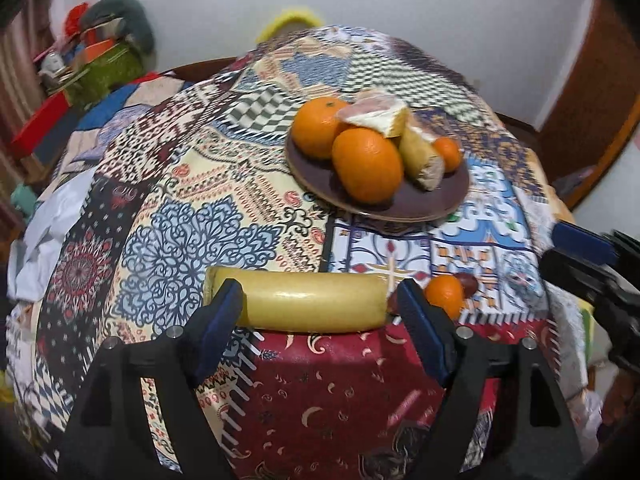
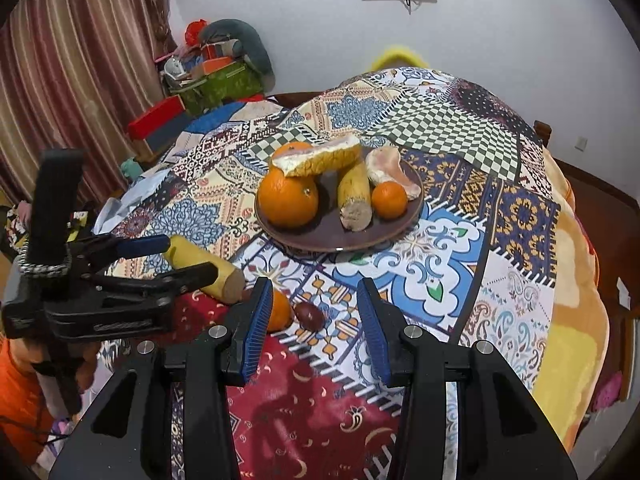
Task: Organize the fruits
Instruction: 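Move the left tool to the corn cob while the right tool approaches an orange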
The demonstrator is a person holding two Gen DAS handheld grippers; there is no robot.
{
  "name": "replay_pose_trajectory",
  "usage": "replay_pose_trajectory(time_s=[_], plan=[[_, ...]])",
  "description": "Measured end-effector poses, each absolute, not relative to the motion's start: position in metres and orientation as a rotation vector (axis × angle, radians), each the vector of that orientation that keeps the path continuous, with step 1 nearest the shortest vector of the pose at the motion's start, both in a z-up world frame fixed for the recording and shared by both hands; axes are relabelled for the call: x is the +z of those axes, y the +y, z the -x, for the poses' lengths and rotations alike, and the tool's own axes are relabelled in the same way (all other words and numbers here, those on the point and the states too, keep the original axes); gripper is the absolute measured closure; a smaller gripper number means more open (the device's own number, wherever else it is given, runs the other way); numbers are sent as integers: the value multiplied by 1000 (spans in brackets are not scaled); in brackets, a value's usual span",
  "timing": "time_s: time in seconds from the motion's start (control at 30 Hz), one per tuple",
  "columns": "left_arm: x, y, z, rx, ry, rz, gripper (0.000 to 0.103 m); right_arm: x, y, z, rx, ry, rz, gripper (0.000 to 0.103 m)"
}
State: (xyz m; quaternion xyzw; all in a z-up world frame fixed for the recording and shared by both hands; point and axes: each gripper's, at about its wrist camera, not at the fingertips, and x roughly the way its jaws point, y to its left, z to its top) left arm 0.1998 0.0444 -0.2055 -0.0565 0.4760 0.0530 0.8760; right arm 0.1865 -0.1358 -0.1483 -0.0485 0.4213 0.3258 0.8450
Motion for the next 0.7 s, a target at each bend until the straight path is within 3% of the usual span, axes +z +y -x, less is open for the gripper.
replay_pose_trajectory(time_s=[0.3, 0.7], plan=[[-216, 32, -195, 153, 955, 9, 21, -157, -131, -180, 704, 916, 117, 63], [-224, 74, -149, 181, 983, 73, 22, -173, -101, -170, 773, 935, 185, 63]])
